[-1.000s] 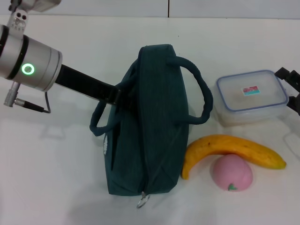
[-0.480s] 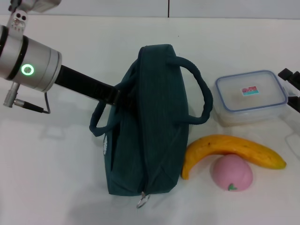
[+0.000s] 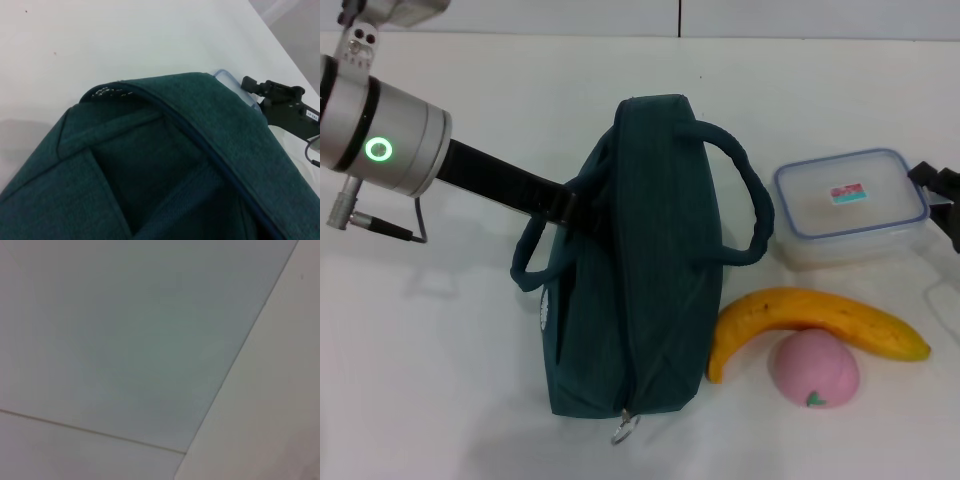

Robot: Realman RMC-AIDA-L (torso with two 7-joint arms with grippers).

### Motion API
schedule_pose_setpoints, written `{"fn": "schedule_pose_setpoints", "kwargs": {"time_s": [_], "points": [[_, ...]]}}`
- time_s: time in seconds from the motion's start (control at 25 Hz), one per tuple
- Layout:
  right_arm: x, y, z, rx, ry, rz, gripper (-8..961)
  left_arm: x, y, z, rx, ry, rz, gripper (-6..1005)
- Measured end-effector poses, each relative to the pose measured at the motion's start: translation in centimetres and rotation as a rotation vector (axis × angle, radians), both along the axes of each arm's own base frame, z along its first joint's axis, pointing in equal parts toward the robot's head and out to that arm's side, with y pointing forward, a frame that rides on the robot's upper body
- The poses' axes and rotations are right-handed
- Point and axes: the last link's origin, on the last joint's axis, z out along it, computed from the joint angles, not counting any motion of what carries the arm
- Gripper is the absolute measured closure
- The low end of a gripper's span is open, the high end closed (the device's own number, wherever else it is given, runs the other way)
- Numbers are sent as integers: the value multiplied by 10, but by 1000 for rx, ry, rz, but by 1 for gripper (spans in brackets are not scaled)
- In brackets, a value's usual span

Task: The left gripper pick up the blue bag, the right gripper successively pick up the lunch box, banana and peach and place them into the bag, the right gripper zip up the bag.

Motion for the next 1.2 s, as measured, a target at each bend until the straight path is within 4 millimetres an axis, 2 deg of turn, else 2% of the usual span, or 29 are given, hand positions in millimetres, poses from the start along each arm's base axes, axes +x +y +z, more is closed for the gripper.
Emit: {"fn": "schedule_pose_setpoints", "kwargs": {"time_s": [0.28, 1.08, 1.2], "points": [[-5, 0, -3, -21, 2, 25, 752, 0, 0, 0, 0, 0, 0, 948], [-14, -3, -13, -67, 248, -73, 779, 0, 0, 0, 3, 0, 4, 948], [-15, -4, -14, -71, 288, -87, 823, 0, 1, 0, 8, 0, 4, 948]]}}
